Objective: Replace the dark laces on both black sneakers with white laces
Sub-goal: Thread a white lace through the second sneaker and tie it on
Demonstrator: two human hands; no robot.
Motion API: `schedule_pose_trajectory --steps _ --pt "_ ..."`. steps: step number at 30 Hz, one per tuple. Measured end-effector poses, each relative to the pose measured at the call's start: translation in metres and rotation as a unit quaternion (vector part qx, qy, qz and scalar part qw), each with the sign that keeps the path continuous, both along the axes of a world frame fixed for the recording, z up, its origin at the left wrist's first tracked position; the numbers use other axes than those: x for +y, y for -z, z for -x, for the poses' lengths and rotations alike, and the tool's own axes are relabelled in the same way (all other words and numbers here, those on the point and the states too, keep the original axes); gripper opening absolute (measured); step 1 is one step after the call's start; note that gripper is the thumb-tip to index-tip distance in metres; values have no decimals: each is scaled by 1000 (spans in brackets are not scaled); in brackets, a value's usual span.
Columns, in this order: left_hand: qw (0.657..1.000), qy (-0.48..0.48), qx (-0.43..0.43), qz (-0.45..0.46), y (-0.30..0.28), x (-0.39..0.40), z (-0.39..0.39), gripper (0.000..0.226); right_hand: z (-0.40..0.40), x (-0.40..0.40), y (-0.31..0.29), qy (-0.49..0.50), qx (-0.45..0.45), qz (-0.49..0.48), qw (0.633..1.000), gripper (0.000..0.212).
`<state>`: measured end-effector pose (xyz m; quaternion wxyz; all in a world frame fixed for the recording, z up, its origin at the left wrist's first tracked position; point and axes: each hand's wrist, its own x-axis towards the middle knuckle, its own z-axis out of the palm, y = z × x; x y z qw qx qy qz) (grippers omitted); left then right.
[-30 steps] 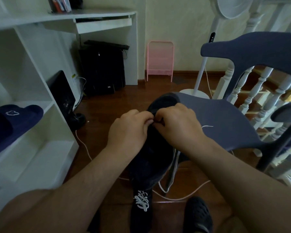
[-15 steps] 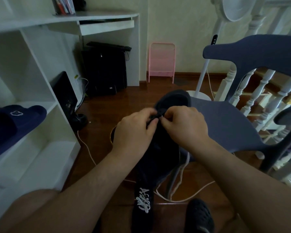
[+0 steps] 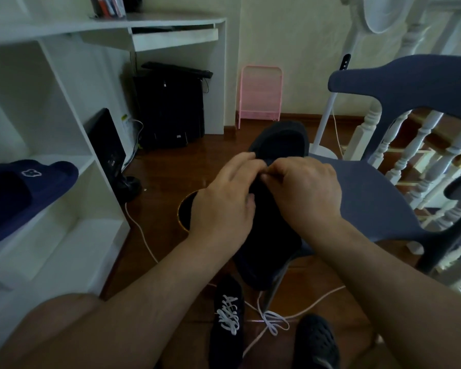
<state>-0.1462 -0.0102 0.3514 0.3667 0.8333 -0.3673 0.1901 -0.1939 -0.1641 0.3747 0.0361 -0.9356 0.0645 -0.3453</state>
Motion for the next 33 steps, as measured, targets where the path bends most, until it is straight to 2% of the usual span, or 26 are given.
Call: schedule_pose_trajectory --steps 2,9,13,16,18,20,22,24,30,33 --pt "1000 9 -1 13 3 -2 3 62 -1 -2 -1 -3 0 6 1000 20" --pt "995 -6 90 33 9 -3 3 64 -11 -1 0 3 22 56 998 19" --pt "993 -27 105 45 9 -4 2 65 -14 1 -1 -2 24 53 998 17" --pt "994 -30 94 40 7 -2 2 65 -14 1 -5 -14 26 -2 1000 15" --pt "995 -25 87 29 5 0 1 66 -12 -3 -5 -45 46 -75 995 19" --pt "995 -33 91 17 4 3 0 68 -9 -6 -6 -98 75 -158 980 30" --pt "996 -37 81 5 5 4 1 70 -7 -8 -6 -124 85 -205 967 27" --pt "998 -30 56 -5 8 2 4 71 -7 -10 -7 -126 78 -213 966 20" --pt "999 7 -30 -31 17 -4 10 75 -8 -16 -9 -110 100 -223 964 18" --pt "999 19 -11 -35 19 -7 13 84 -9 -17 -8 -107 99 -239 960 6"
